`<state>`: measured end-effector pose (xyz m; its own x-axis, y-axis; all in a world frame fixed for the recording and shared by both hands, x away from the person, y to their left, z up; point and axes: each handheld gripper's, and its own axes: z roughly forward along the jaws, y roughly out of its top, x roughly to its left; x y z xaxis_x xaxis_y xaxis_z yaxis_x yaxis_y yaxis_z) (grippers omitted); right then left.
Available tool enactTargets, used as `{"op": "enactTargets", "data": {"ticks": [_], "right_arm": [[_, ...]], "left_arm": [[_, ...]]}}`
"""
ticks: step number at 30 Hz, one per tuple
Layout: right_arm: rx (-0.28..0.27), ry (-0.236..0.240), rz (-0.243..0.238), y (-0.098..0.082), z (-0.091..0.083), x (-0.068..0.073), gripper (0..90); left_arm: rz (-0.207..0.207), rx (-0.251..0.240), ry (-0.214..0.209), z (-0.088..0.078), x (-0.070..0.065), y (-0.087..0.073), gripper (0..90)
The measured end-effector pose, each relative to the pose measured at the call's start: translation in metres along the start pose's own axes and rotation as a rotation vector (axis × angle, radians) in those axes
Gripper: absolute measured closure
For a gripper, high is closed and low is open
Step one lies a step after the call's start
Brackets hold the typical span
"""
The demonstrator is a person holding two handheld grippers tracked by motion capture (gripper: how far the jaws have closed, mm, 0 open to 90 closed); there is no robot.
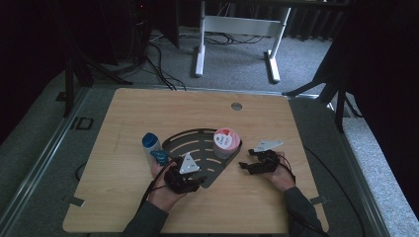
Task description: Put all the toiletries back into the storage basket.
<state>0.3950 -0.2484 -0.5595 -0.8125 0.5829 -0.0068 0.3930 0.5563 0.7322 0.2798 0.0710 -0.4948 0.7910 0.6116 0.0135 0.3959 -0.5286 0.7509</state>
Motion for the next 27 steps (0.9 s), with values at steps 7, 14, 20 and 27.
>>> {"op": "enactTargets", "data": {"ticks": [7, 14, 20, 27], "right_arm": [[0.0, -0.012, 0.012, -0.001, -0.001, 0.001, 27.6], [0.001, -0.013, 0.014, -0.001, -0.001, 0.002, 27.5], [0.002, -0.009, 0.011, 0.0, -0.001, 0.002, 26.6], [0.002, -0.008, 0.009, 0.0, 0.0, 0.002, 26.3]], "left_arm": [[0.01, 0.005, -0.022, -0.012, -0.001, 0.002, 59.7], [0.023, 0.009, -0.03, -0.024, 0.0, 0.006, 60.1], [0.013, 0.003, -0.048, -0.034, 0.005, 0.006, 60.7], [0.011, -0.01, -0.074, -0.046, 0.011, 0.006, 60.9]]}}
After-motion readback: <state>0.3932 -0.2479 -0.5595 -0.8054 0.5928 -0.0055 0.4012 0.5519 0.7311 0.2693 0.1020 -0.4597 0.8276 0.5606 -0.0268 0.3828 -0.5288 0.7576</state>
